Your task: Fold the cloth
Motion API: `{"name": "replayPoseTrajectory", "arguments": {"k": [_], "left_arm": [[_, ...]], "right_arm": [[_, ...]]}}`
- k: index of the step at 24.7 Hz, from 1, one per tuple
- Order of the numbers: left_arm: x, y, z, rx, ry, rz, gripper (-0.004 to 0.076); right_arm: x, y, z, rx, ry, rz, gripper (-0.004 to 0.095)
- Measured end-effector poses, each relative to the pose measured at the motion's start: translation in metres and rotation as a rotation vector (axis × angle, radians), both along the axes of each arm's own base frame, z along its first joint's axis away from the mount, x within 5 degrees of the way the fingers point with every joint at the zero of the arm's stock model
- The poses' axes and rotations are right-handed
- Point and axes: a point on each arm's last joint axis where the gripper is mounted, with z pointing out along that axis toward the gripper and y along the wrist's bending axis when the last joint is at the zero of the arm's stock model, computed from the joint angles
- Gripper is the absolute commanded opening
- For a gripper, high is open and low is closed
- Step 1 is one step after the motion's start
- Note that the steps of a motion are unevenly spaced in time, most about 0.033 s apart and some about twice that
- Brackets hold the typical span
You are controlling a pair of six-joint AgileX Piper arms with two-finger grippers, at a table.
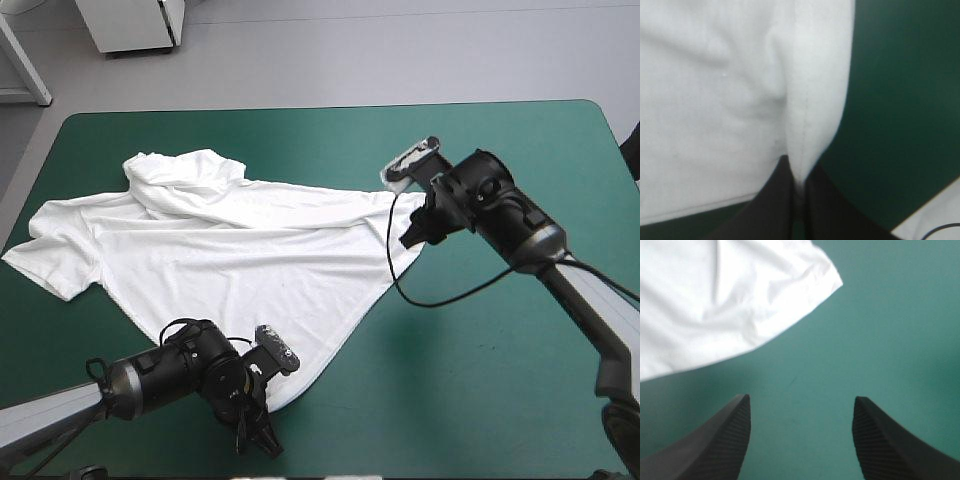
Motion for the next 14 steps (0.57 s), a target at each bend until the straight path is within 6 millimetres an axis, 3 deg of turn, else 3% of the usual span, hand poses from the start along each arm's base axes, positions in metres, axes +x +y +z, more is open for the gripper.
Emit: {"name": "replayPoseTrajectory", "arguments": {"k": [3,6,10,14], "left_arm": [[-0.008,-0.002,0.002,-0.051,0.05,0.043,-0.0022],[-0.011,0.0,0.004,-0.06,0.064,0.059,-0.0022],[-0.011,0.0,0.004,-0.06,0.066,0.062,-0.0022],[-0.011,0.0,0.004,-0.061,0.067,0.062,-0.0022]], "right_arm": [[0.039,-0.012,0.002,0.102,0.01,-0.07,0.0564],[0.08,-0.034,-0.017,0.172,0.066,-0.158,0.0564],[0.102,-0.042,-0.043,0.196,0.131,-0.185,0.0564],[0.118,-0.035,-0.068,0.205,0.184,-0.17,0.0564]]}}
